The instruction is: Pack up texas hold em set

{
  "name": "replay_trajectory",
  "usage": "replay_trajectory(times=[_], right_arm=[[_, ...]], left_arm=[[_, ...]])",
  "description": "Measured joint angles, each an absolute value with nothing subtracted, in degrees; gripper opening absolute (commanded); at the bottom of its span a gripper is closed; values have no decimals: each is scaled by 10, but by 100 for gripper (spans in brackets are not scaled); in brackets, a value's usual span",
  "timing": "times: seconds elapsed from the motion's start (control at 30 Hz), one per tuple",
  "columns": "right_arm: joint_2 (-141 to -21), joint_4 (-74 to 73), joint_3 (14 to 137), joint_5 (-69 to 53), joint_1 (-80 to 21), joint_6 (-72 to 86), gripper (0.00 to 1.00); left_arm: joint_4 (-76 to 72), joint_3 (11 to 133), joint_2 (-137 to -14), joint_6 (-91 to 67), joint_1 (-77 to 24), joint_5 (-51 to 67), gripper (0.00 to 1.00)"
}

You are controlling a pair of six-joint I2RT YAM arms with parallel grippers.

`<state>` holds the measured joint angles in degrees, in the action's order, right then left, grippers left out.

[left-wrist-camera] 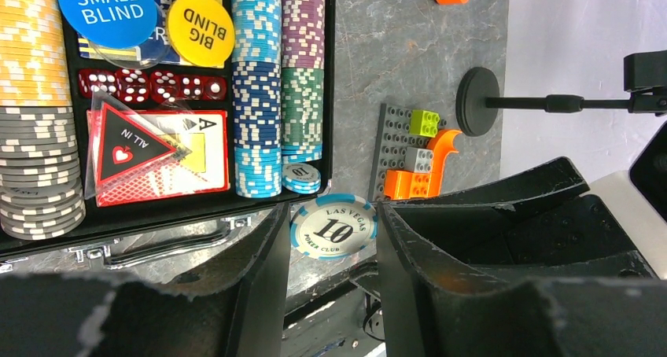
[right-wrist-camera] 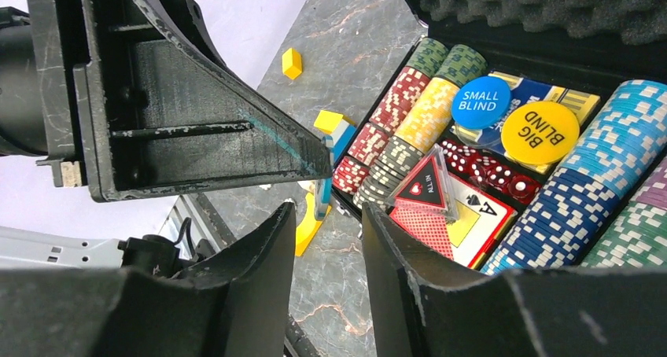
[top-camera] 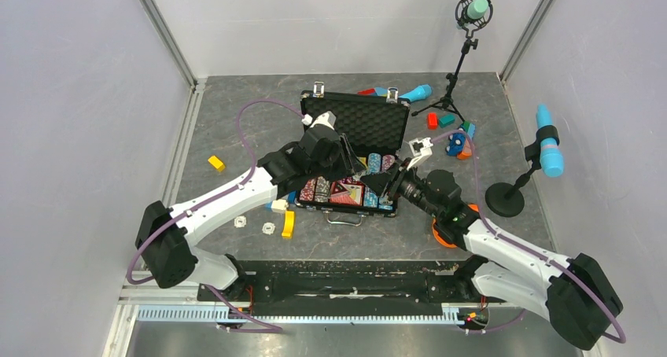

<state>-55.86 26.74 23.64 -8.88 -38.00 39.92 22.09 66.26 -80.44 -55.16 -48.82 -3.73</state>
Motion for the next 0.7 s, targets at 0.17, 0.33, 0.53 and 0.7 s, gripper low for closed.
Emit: replay_trajectory(times=[0.17,0.33,0.53,0.7], right_arm=[[-568,271,236,-91,-380,403,36],[-574,277,237,-92,-380,405,35],[-582,288,242,-93,-380,405,30],[-583,295,243,-94,-380,405,22]], left_arm=[[220,661,-804,-555,-488,-30,40],[216,659,-802,-557,-488,-28,40],[209,658,-802,-557,-488,-26,40],[208,654,-802,-557,-488,-26,40]])
